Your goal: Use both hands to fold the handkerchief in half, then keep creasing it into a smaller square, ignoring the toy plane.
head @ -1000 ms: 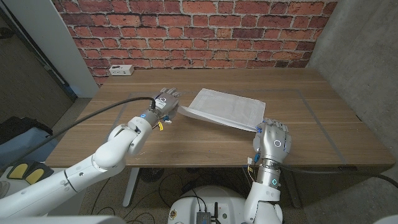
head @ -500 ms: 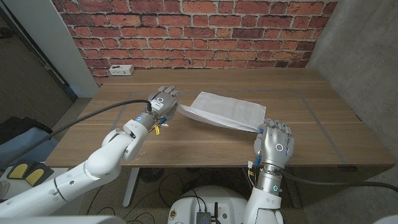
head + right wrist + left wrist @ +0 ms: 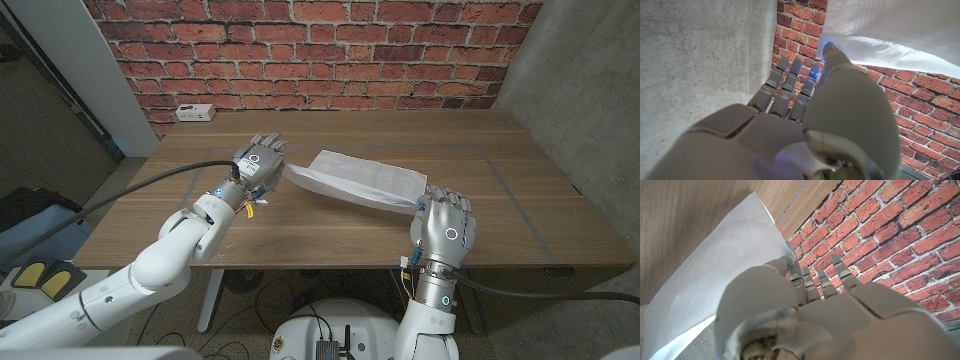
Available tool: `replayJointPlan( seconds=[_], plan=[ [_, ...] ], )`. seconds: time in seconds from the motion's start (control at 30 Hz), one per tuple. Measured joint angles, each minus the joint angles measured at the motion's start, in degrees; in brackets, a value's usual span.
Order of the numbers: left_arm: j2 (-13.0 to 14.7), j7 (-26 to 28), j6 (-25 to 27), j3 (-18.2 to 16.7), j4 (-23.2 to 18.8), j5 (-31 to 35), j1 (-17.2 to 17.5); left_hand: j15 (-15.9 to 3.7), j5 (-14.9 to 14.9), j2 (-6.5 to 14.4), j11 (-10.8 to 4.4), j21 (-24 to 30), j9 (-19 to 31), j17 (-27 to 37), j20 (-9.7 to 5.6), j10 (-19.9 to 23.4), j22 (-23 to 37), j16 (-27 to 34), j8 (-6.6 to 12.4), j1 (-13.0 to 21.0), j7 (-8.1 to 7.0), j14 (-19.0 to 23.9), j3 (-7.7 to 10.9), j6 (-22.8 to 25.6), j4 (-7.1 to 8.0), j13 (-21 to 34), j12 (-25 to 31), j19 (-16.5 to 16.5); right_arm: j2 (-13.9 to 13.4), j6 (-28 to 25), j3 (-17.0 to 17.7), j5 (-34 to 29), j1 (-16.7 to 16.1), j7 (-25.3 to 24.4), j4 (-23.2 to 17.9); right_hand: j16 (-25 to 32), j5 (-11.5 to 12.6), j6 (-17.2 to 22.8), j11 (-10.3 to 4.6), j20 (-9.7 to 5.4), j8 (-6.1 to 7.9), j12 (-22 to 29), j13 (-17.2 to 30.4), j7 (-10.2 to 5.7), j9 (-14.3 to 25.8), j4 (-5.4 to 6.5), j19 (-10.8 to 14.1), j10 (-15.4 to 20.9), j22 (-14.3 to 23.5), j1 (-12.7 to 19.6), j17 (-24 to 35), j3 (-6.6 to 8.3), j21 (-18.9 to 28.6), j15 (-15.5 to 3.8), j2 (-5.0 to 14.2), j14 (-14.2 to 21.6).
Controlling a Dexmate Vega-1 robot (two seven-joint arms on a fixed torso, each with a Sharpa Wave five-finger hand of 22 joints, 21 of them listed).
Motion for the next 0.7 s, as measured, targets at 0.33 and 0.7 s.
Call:
replayJointPlan(
  seconds=[0.33,0.7],
  plan=[
    [-1.4,-1.9,0.0,0.2,0.3,0.9,-1.4,0.00,0.0,-0.3,0.00,0.0,1.1,-0.1,0.00,0.0,0.0,0.0,1.38,-0.3,0.02,0.0,0.01,-0.2,-0.49,0.2,0.0,0.0,-1.1,0.6,0.9,-1.0,1.3,3.7,-0.1,-0.4,0.0,0.2,0.00,0.00,-0.20,0.0,0.0,-0.20,0.0,0.02,0.0,0.0,0.0,-0.4,-0.3,-0.04,0.0,0.00,0.37,0.0],
    [-3.5,-5.4,-0.9,2.2,1.7,2.2,-5.1,0.31,0.0,-0.4,0.00,0.4,1.3,-0.2,0.00,0.0,0.0,0.0,2.01,-0.4,0.03,-0.3,-0.23,-0.2,-0.72,0.5,0.0,0.0,-2.3,2.0,2.5,-0.9,2.2,6.8,-0.2,-0.4,0.0,0.2,0.00,0.00,-0.26,0.0,0.0,-0.20,0.0,0.11,0.0,0.0,0.0,-0.4,-0.3,-0.28,0.0,-0.21,0.37,0.2]
  ],
)
